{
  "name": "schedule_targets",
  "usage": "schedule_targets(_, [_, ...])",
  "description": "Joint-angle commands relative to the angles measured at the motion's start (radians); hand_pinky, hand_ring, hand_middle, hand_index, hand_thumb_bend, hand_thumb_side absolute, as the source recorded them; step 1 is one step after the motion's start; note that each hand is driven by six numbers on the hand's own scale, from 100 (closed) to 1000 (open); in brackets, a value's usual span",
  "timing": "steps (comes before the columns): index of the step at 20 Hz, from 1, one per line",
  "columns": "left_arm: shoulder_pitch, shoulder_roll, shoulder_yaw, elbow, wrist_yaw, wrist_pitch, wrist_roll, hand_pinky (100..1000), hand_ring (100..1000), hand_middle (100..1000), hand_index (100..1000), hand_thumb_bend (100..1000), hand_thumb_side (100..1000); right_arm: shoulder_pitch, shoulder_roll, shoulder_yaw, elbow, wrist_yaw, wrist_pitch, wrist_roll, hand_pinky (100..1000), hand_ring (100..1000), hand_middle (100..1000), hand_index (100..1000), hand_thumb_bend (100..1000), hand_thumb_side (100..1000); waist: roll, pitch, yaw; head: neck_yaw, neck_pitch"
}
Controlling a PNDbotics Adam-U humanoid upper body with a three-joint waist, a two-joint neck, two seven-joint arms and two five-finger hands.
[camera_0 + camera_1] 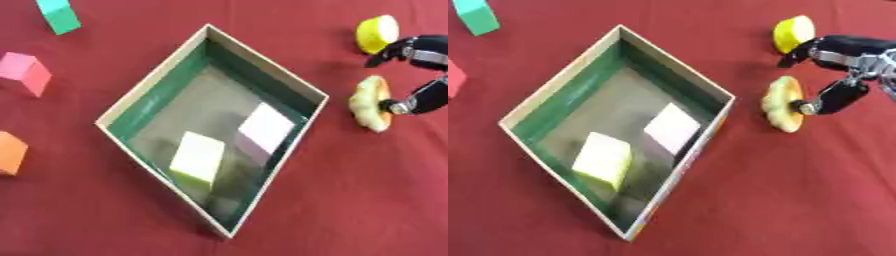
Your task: Pick up objects on the table and place them in the box.
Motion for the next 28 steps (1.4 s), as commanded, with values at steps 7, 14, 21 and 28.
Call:
schedule_targets(7, [-0.009, 0.01, 0.004, -0.02, 0.006, -0.003, 0.001, 729, 564, 562, 793, 100, 347, -0.026, 0.009, -0.006, 0.038, 0.024, -0.04, -0.025, 841, 803, 530, 664, 323, 100, 0.004, -0.017, 0.003, -0.001, -0.011])
schedule_targets(14, [-0.007, 0.01, 0.006, -0.02, 0.004, -0.003, 0.002, 730, 566, 563, 793, 100, 348, -0.017, -0.002, -0.027, -0.01, -0.053, -0.026, -0.136, 807, 671, 326, 434, 161, 100, 0.005, -0.036, -0.006, 0.002, -0.005])
schedule_targets(21, [-0.006, 0.015, 0.009, -0.02, -0.002, -0.003, 0.003, 731, 565, 564, 793, 104, 341, 0.003, -0.042, -0.063, -0.112, -0.099, -0.011, -0.159, 806, 643, 310, 422, 109, 100, 0.004, -0.066, -0.018, 0.005, 0.001])
schedule_targets(28, [-0.004, 0.021, 0.009, -0.02, -0.007, -0.002, 0.002, 732, 567, 566, 793, 112, 336, -0.032, -0.077, -0.087, -0.282, -0.141, 0.009, -0.126, 810, 646, 323, 438, 122, 100, -0.002, -0.095, -0.029, 0.004, 0.013])
